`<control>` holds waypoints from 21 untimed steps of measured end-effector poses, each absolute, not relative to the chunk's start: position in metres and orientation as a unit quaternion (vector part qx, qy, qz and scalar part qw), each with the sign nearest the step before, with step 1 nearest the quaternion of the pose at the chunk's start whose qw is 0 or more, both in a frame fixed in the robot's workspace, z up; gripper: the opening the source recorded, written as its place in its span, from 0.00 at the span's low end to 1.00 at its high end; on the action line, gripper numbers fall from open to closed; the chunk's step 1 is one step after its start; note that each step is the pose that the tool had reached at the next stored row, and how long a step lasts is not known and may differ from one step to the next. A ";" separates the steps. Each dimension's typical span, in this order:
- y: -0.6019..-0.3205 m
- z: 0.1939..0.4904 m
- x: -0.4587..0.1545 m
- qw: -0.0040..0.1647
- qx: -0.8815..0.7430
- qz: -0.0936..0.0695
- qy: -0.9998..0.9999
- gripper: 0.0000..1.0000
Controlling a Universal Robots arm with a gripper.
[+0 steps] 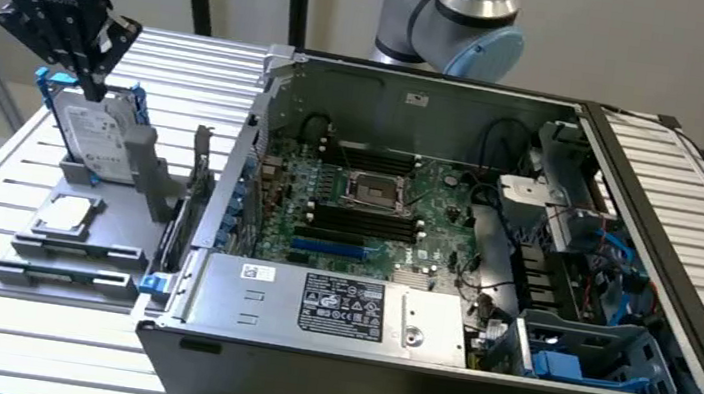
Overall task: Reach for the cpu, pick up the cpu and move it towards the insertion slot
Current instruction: 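Pick up the cpu and move it towards the insertion slot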
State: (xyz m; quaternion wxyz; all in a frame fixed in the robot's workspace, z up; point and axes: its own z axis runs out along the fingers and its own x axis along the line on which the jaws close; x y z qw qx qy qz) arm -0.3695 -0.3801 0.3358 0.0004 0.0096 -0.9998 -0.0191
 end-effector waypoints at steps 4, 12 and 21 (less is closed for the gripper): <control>-0.383 0.336 -0.370 0.001 0.010 -0.019 -1.000 0.11; -0.417 0.333 -0.376 0.000 0.010 -0.019 -1.000 0.11; -0.432 0.330 -0.408 0.000 0.010 -0.019 -1.000 0.11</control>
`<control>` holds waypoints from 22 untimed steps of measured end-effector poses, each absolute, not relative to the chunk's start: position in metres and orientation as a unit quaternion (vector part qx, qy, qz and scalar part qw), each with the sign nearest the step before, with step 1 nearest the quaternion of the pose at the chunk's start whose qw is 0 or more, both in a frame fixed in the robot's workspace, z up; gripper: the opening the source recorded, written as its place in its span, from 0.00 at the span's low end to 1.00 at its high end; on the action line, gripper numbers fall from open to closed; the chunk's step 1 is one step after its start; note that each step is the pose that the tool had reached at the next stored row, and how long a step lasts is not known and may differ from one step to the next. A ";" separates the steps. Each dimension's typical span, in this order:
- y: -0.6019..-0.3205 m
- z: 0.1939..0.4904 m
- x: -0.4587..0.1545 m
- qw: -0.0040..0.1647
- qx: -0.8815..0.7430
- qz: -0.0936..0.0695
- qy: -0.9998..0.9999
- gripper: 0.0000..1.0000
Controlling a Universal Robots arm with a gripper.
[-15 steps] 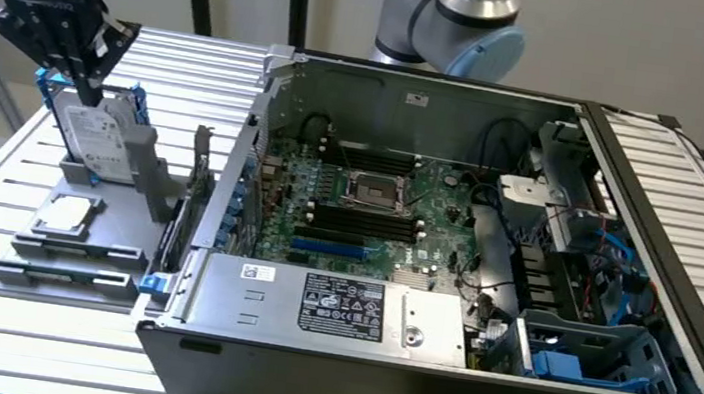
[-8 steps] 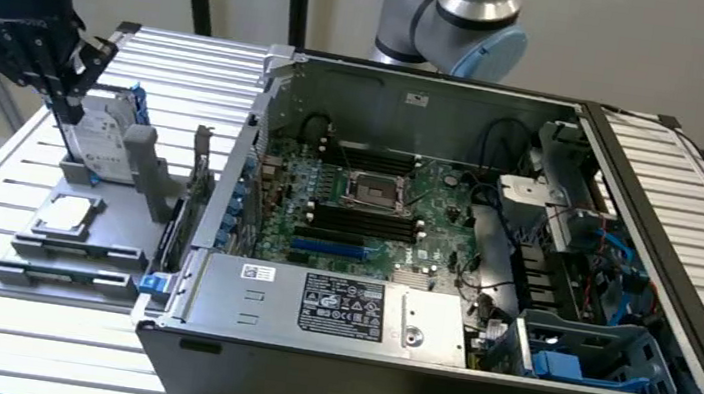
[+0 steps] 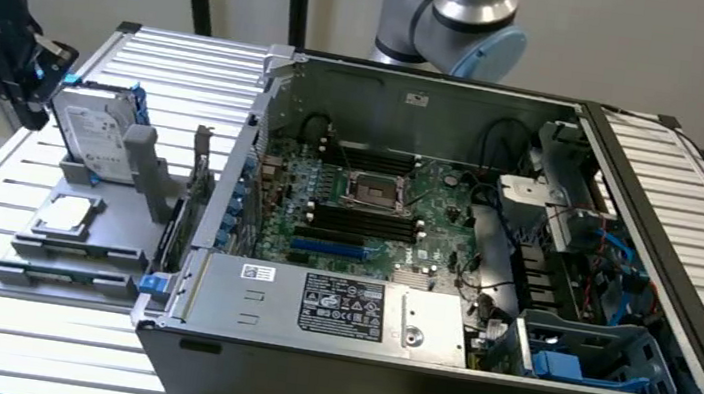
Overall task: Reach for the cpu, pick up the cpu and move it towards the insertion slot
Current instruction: 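Pick up the cpu and move it towards the insertion slot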
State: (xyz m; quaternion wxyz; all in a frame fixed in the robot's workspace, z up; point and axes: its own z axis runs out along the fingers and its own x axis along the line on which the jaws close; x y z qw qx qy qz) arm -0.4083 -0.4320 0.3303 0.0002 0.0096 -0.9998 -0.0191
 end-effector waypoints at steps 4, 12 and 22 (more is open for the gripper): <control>-0.432 0.330 -0.415 0.000 0.010 -0.019 -1.000 0.11; -0.432 0.330 -0.415 0.000 0.010 -0.019 -1.000 0.24; -0.432 0.330 -0.415 0.000 0.010 -0.019 -1.000 0.65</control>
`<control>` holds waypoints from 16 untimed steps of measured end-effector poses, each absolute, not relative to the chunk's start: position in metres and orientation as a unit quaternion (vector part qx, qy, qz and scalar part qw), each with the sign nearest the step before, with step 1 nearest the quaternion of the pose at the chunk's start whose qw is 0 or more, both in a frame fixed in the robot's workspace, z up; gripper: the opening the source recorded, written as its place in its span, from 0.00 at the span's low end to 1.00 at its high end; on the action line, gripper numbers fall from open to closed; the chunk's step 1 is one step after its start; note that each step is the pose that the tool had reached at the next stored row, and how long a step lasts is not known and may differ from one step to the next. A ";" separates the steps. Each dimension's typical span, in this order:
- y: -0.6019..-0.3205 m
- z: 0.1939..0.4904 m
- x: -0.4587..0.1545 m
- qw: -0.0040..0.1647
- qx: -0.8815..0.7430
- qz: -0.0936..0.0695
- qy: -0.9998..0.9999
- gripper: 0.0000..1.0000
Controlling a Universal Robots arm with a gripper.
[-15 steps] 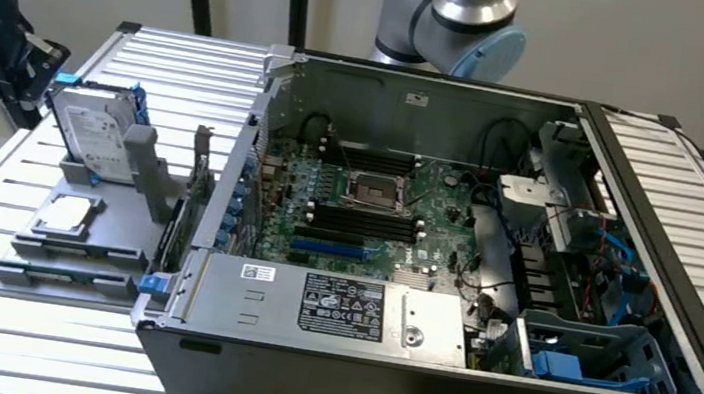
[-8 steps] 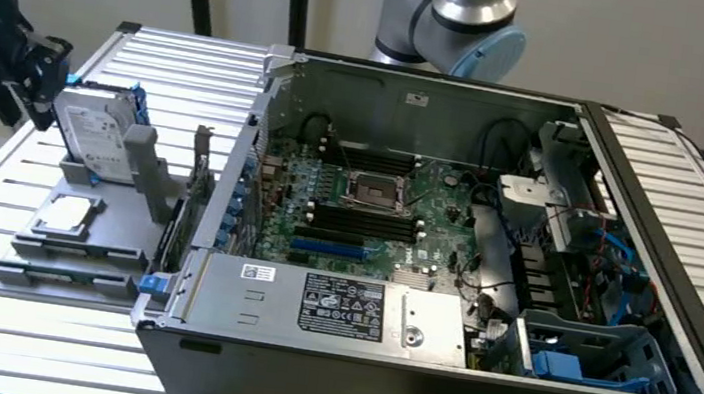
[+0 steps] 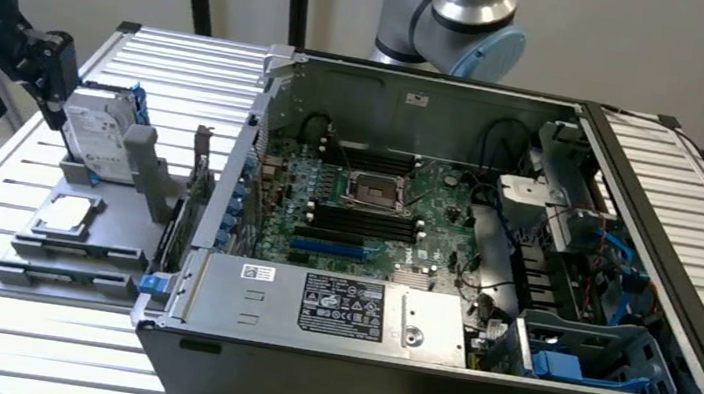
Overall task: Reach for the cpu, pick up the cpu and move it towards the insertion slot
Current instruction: 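Pick up the cpu and move it towards the insertion slot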
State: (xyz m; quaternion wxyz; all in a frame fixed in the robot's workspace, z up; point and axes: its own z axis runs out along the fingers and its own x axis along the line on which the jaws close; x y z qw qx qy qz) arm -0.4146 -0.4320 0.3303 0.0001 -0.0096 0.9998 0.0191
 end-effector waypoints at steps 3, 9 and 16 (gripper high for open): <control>-0.432 0.328 -0.415 0.000 -0.010 0.019 1.000 0.65; -0.432 0.317 -0.417 0.000 -0.011 0.019 1.000 0.65; -0.432 0.304 -0.419 0.000 -0.022 0.019 1.000 0.65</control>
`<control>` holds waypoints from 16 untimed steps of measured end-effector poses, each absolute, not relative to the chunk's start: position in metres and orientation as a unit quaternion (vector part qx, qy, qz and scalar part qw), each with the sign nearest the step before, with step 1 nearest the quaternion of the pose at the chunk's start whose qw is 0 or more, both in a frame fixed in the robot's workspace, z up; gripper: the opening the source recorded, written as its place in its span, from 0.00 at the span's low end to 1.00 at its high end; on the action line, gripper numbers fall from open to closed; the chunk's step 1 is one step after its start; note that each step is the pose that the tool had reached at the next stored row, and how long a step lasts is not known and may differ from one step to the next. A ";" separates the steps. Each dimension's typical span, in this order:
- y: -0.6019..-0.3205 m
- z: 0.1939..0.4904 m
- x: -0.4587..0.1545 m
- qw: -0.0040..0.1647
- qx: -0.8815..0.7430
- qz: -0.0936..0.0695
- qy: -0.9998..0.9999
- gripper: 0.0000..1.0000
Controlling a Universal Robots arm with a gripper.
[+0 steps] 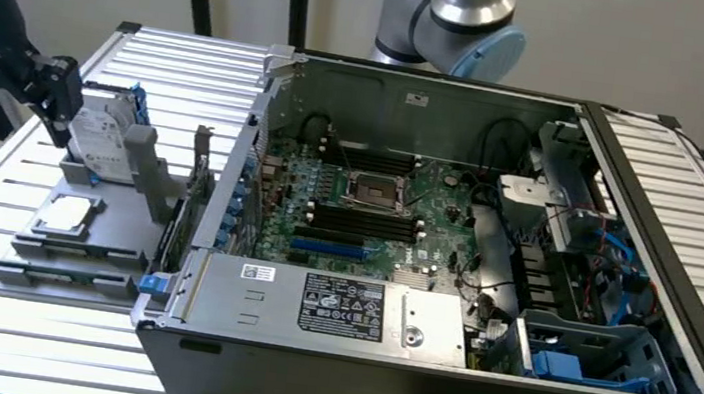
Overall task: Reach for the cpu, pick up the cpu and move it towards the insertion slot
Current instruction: 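Pick up the cpu and move it towards the insertion slot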
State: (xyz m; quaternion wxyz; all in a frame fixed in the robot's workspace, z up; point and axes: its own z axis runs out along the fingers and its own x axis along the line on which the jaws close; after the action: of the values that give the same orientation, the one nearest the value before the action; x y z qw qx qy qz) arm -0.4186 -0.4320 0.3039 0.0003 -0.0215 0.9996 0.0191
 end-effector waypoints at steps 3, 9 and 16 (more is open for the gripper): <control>-0.432 0.299 -0.420 0.000 -0.036 0.019 0.999 0.65; -0.432 0.288 -0.423 0.000 -0.053 0.019 0.998 0.65; -0.432 0.275 -0.423 0.000 -0.009 0.019 1.000 0.65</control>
State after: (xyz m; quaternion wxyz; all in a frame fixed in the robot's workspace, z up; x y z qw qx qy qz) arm -0.4231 -0.4320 0.2749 0.0005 -0.0092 0.9998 0.0191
